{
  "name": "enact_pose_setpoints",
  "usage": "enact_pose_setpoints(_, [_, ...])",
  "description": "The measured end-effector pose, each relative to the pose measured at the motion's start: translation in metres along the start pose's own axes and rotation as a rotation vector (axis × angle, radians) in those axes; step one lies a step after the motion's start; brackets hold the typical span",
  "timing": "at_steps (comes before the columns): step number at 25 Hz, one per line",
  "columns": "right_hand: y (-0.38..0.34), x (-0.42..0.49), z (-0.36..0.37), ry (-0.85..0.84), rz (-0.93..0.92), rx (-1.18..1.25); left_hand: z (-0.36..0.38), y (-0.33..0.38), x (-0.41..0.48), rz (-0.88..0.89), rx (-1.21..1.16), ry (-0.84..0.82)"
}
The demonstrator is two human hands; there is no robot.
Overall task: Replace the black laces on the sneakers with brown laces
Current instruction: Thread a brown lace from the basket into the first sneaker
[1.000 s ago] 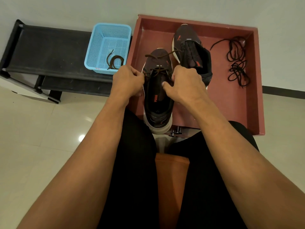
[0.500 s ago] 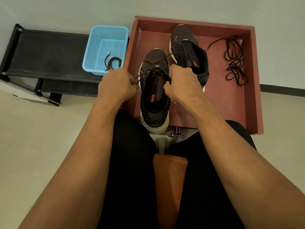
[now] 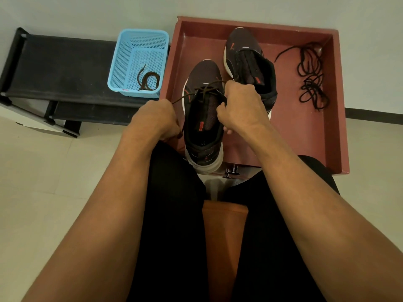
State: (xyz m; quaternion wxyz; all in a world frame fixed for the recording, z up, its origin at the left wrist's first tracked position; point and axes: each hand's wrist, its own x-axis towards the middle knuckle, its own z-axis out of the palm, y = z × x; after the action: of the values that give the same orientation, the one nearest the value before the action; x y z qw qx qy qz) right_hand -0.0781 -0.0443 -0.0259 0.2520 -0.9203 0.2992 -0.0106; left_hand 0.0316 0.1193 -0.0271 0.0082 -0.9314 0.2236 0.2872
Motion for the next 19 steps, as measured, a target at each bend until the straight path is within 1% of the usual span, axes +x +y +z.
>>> enact_pose_setpoints(2, [0.000, -0.001, -0.001, -0.012, -0.004, 0.000, -0.002, 0.003, -0.002, -0.004, -0.039, 0.071])
enact_pose_setpoints(5, [0.000, 0.000, -0.001, -0.022, -0.005, -0.001, -0.010, 0.009, -0.007, 0.026, -0.185, 0.306])
enact_pose_setpoints(7, [-0.001, 0.000, -0.002, -0.019, -0.004, 0.000, -0.013, 0.014, -0.006, 0.099, -0.317, 0.419])
enact_pose_setpoints(8, [-0.001, 0.000, -0.002, -0.018, -0.001, -0.005, -0.012, 0.016, -0.004, 0.140, -0.366, 0.430])
enact_pose_setpoints(11, [-0.005, -0.003, -0.005, -0.060, 0.052, -0.052, -0.009, 0.020, 0.003, 0.173, -0.444, 0.398])
enact_pose_setpoints(13, [-0.006, -0.002, -0.005, -0.122, 0.098, -0.068, -0.010, 0.019, 0.006, 0.126, -0.461, 0.399])
enact_pose_setpoints(15, [-0.008, -0.002, -0.007, -0.168, 0.110, -0.090, -0.009, 0.013, 0.008, 0.027, -0.405, 0.368])
enact_pose_setpoints(17, [-0.010, -0.003, -0.009, -0.178, 0.111, -0.095, -0.007, 0.009, 0.005, -0.036, -0.224, 0.197])
enact_pose_setpoints(18, [-0.009, -0.003, -0.010, -0.178, 0.113, -0.090, -0.005, 0.009, 0.002, -0.037, -0.115, 0.092])
enact_pose_setpoints(19, [-0.009, -0.003, -0.010, -0.174, 0.113, -0.085, -0.004, 0.011, -0.002, -0.028, -0.046, 0.021])
